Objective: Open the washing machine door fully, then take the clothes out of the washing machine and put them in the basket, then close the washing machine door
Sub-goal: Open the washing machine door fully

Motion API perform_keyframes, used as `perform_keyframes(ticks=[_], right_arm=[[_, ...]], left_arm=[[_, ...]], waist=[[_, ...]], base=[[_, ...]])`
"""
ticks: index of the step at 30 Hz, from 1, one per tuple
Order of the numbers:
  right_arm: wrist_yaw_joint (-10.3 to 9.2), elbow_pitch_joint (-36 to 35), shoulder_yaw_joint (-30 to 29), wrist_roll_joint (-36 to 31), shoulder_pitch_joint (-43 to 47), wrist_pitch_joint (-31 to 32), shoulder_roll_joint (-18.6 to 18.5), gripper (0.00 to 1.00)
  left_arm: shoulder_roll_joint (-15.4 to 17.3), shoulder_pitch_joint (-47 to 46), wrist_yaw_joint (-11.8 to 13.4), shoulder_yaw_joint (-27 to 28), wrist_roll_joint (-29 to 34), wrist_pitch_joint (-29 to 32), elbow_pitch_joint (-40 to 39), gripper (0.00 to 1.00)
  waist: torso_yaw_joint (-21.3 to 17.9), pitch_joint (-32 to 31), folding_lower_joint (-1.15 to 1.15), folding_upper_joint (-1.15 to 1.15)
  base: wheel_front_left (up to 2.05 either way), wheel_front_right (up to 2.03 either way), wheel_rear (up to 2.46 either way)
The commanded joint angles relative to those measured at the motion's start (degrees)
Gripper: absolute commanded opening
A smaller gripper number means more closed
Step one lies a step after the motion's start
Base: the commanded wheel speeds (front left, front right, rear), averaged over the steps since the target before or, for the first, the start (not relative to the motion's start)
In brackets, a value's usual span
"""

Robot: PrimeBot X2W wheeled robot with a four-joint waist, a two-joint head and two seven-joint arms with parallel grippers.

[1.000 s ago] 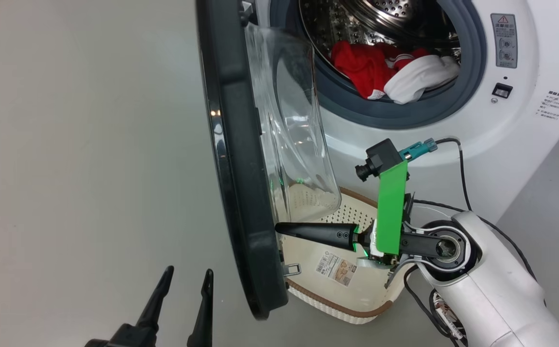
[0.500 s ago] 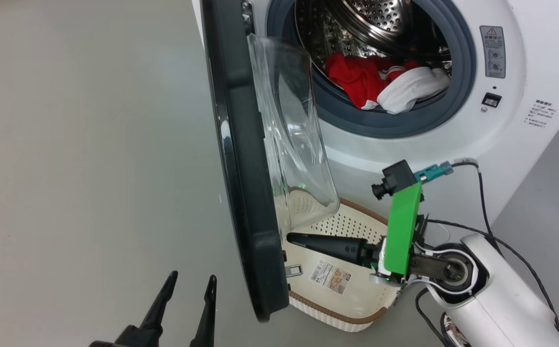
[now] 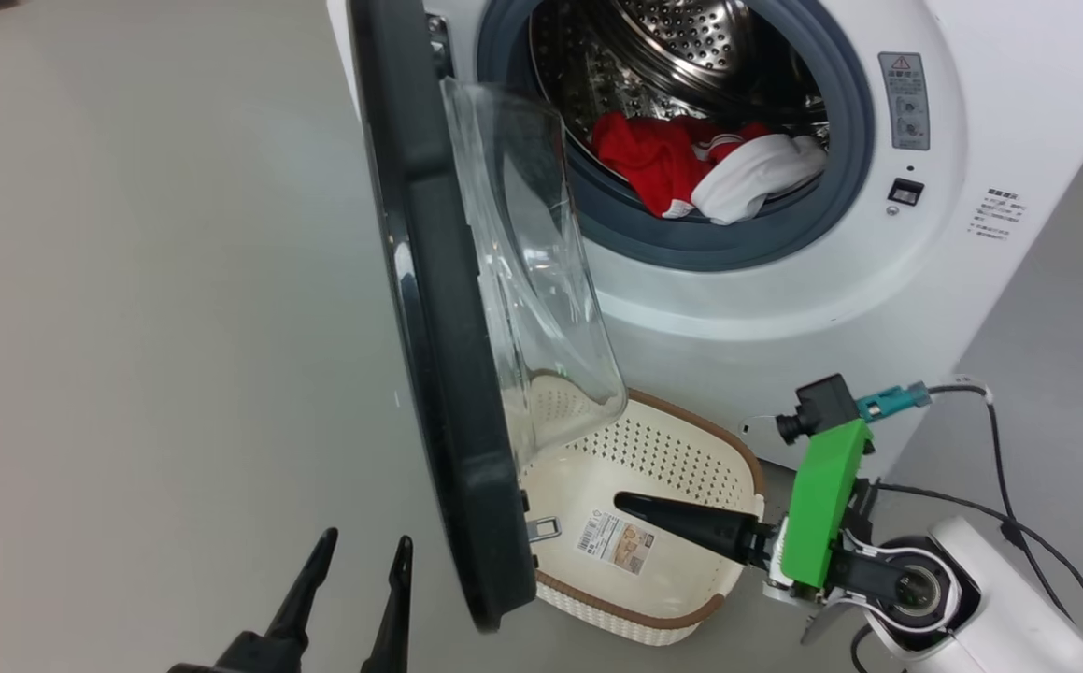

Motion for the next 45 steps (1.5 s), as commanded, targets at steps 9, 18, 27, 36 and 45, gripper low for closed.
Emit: perform_keyframes(ticks=[9, 18, 27, 36, 45], right_arm=[[0.39, -1.55, 0.73, -0.47, 3.54, -6.36, -3.58, 1.00], [0.39, -1.49, 0.68, -1.85, 7.86, -14.50, -6.96, 1.00], [0.39, -0.10, 3.50, -4.36, 10.90, -24.08, -10.78, 1.00], [0.39, 1.39, 8.33, -7.35, 12.50, -34.50, -14.51, 1.00], [0.39, 3.33, 13.81, -9.45, 12.78, -46.93, -16.96, 1.00]], left_arm=[[0.41, -0.75, 0.18, 3.24, 0.53, -0.45, -1.44, 1.00], [0.41, 0.42, 0.36, 4.11, 0.50, -0.45, -1.69, 1.00], [0.41, 1.41, 0.21, 5.45, 0.54, -0.45, -1.83, 1.00], [0.41, 1.85, 0.25, 5.74, 0.57, -0.45, -1.79, 1.00], [0.41, 2.00, -0.18, 6.15, 0.84, -0.45, -1.46, 1.00]], waist=[[-3.01, -0.16, 0.00, 0.00], [-4.14, -1.12, 0.00, 0.00], [-5.01, -1.74, 0.00, 0.00], [-5.40, -2.20, 0.00, 0.00], [-5.82, -2.19, 0.00, 0.00]], base=[[0.00, 0.00, 0.00], [0.00, 0.00, 0.00], [0.00, 0.00, 0.00], [0.00, 0.00, 0.00], [0.00, 0.00, 0.00]])
